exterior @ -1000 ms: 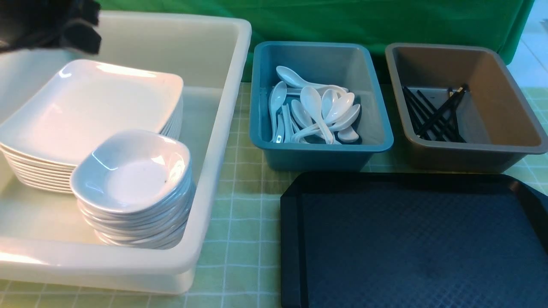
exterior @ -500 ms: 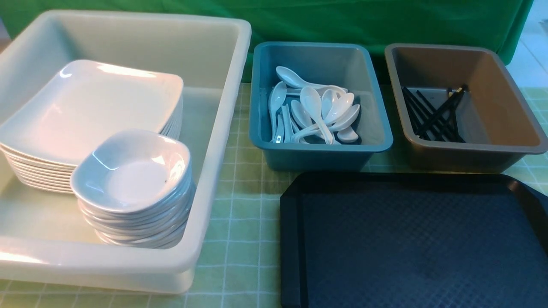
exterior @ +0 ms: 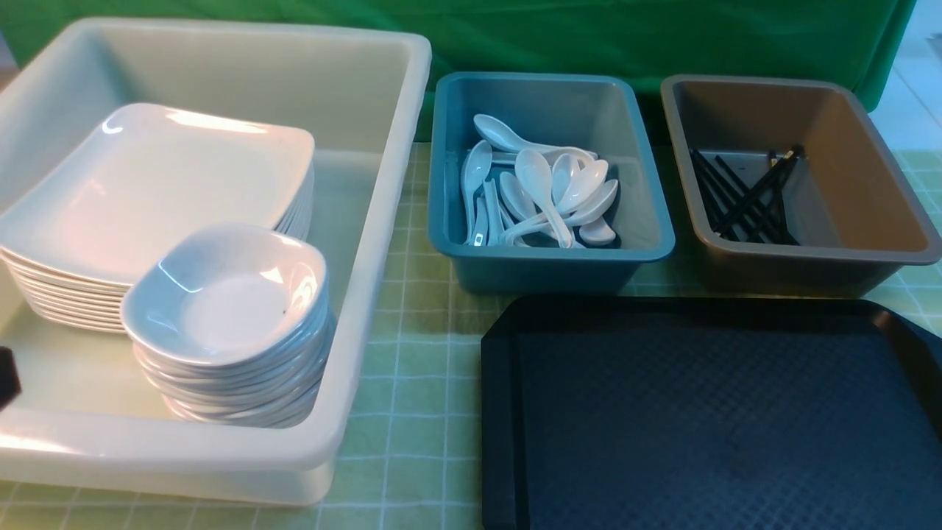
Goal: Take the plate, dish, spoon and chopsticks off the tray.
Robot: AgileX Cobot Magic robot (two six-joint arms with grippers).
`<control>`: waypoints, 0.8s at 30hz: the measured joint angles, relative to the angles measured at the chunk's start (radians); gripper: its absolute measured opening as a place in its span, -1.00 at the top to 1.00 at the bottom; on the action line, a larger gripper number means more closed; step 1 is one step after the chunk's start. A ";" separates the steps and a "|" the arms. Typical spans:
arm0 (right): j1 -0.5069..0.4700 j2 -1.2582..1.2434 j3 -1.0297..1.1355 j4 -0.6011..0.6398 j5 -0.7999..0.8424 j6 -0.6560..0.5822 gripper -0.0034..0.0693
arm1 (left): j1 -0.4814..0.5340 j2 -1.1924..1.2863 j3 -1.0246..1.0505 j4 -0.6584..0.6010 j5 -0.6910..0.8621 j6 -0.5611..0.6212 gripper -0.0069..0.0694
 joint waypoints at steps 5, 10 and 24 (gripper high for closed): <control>0.000 0.000 0.001 -0.001 -0.002 0.001 0.85 | 0.000 0.000 0.007 0.001 -0.022 0.000 0.86; 0.000 0.000 0.002 -0.001 -0.005 0.002 0.81 | 0.000 0.000 0.008 0.002 -0.041 0.000 0.86; 0.000 0.000 0.007 -0.002 -0.005 0.002 0.77 | 0.002 -0.011 0.037 0.092 -0.139 0.048 0.86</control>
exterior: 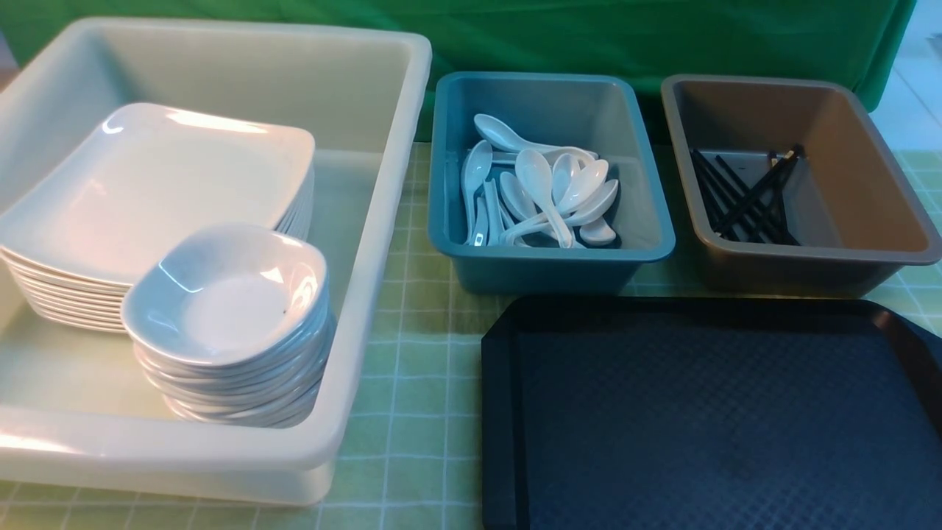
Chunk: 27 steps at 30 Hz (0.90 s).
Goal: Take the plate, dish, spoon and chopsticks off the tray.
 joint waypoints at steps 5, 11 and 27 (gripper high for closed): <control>0.000 0.000 0.000 0.000 0.000 0.000 0.73 | 0.050 -0.088 0.180 0.180 -0.219 -0.090 0.86; 0.000 0.000 0.000 0.000 0.000 0.000 0.68 | 0.070 -0.232 0.495 0.263 -0.418 -0.173 0.86; 0.000 0.000 0.001 0.000 0.000 0.000 0.57 | 0.058 -0.302 0.670 0.310 -0.453 -0.286 0.84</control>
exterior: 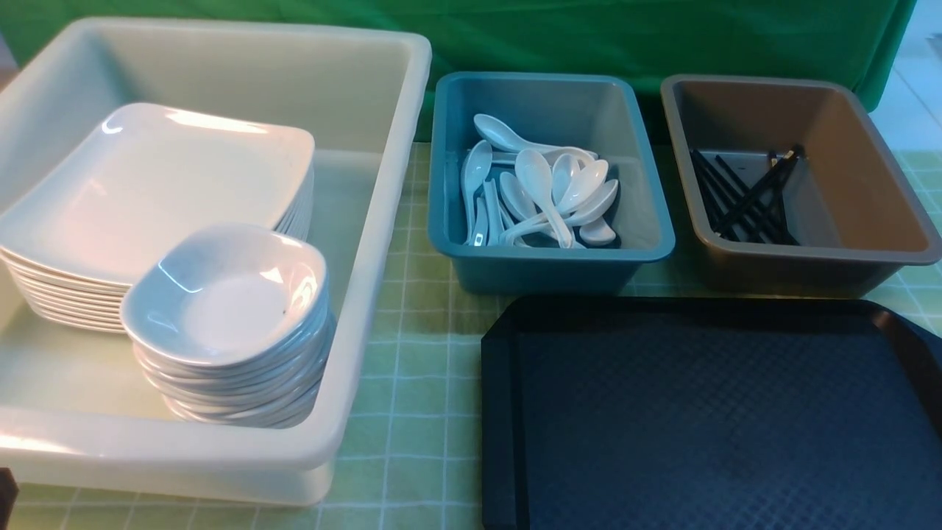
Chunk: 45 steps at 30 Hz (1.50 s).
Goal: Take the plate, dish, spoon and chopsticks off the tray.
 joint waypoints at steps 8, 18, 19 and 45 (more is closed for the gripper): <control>0.000 0.000 0.000 0.000 0.000 0.000 0.53 | 0.000 0.000 0.000 0.000 0.000 0.000 0.83; 0.000 0.000 0.001 0.010 -0.007 -0.002 0.46 | 0.000 -0.001 0.000 0.005 0.000 -0.006 0.83; 0.000 0.000 0.001 0.027 -0.013 -0.007 0.46 | 0.000 -0.001 0.000 0.005 0.000 -0.008 0.83; -0.388 -0.074 0.216 1.189 -0.145 -1.123 0.34 | 0.000 -0.001 0.000 0.017 -0.002 0.003 0.82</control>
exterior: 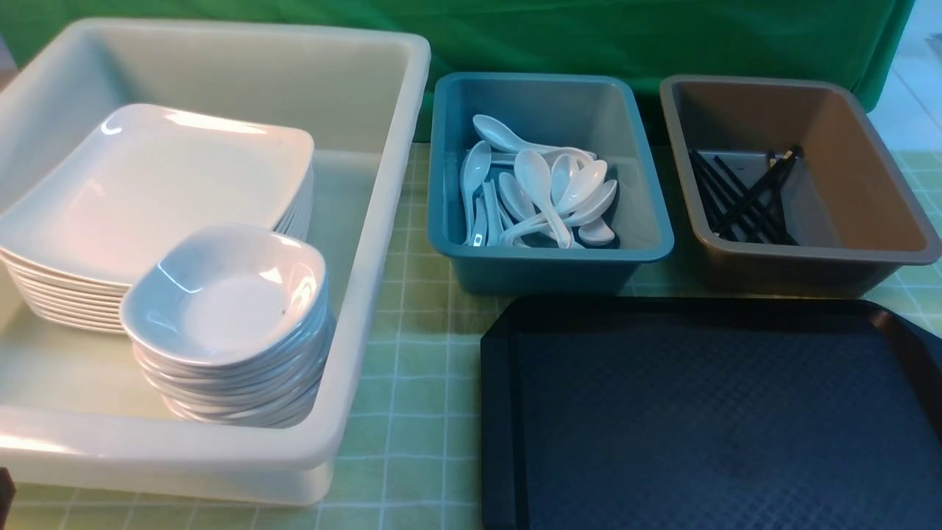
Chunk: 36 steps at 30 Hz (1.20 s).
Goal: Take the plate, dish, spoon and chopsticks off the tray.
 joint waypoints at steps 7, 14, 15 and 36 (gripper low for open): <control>-0.281 -0.136 0.238 -0.010 0.243 -0.048 0.30 | 0.000 -0.002 0.000 0.001 -0.002 0.000 0.82; -0.280 -0.145 0.239 -0.018 0.275 -0.027 0.26 | 0.000 -0.004 0.001 0.005 0.003 0.000 0.82; -0.280 -0.145 0.239 -0.018 0.275 -0.022 0.26 | 0.000 -0.004 0.001 0.005 0.003 0.000 0.82; -0.280 -0.145 0.239 -0.018 0.275 -0.006 0.25 | 0.000 -0.004 0.001 0.005 0.003 0.000 0.82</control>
